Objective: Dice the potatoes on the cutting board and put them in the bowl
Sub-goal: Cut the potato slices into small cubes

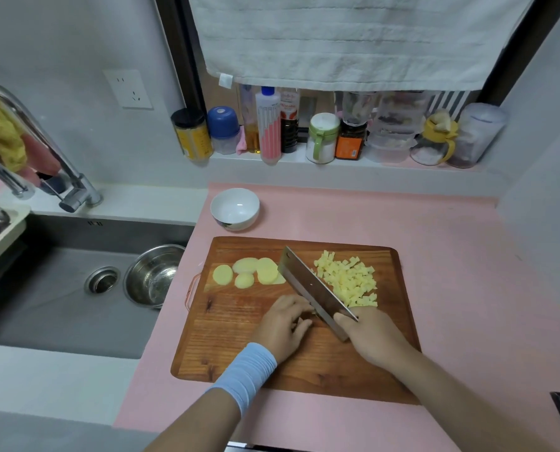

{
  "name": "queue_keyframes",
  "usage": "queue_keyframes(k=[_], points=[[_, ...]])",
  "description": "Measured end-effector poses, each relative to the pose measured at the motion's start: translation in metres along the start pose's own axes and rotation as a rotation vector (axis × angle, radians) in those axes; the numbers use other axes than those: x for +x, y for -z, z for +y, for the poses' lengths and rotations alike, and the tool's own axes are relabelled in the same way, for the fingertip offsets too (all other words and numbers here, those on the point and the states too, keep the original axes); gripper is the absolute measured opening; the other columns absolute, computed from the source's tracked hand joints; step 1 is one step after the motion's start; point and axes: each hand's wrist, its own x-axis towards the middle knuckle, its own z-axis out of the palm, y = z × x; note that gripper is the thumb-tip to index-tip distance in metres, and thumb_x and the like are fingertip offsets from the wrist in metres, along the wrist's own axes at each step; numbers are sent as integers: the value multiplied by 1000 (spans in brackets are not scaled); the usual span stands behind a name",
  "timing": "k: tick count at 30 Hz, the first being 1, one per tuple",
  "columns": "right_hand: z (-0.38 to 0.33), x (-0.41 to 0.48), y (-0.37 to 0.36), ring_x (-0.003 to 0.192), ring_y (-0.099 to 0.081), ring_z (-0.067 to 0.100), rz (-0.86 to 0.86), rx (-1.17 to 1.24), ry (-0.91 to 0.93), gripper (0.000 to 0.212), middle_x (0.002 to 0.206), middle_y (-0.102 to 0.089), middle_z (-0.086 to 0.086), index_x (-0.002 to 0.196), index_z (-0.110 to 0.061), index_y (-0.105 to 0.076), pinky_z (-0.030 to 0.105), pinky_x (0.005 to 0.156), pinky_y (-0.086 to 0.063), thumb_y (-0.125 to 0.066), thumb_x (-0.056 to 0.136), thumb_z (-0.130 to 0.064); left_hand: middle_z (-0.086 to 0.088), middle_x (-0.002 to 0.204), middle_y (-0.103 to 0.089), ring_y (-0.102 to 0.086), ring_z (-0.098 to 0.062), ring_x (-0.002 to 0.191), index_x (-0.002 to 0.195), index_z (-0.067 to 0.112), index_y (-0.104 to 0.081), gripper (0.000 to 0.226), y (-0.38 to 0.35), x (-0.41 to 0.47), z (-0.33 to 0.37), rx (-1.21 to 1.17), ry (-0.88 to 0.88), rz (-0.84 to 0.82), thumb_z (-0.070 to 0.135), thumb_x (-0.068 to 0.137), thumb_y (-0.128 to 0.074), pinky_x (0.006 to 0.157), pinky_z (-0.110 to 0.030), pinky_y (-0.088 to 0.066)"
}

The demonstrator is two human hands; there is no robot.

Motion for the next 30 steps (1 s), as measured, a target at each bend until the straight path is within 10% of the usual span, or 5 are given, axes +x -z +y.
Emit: queue_keyframes(k=[5,10,14,22,30], points=[[4,4,5,74,-61,12,58,55,9,37,75,-64,-8,69,-30,-54,27,57,-37,-49,104,-44,4,116,-64,-51,-13,113,113,17,-70,22,1,17,2,155,-96,-264,18,94,-59,100,-27,-43],[12,1,14,71,-62,9,123,-158,73,32,78,-67,-11,94,-31,-71,27,60,-49,-44,105,-44,6,95,-66,-55,-9,95,89,19,-71,41,40,27,-5,-35,166,226,-14,74,-52,92,-20,-42],[27,-4,17,77,-63,12,243,-485,256,35,91,-71,-11,134,-44,-60,28,62,-51,-44,104,-46,13,76,-59,-52,-14,80,69,19,-57,25,92,48,3,-129,314,495,0,70,-40,75,-26,-42],[21,-10,16,82,-68,12,223,-632,448,27,95,-71,-13,122,-41,-60,28,67,-55,-58,97,-32,15,92,-73,-66,-7,86,80,28,-76,40,62,81,35,-88,484,-643,5,89,-44,85,-24,-51],[12,-14,15,78,-66,16,187,-645,442,12,91,-70,-9,107,-32,-64,29,62,-50,-57,97,-29,12,100,-65,-60,-12,96,76,30,-67,40,32,81,49,-123,442,-437,-2,86,-45,90,-25,-48]])
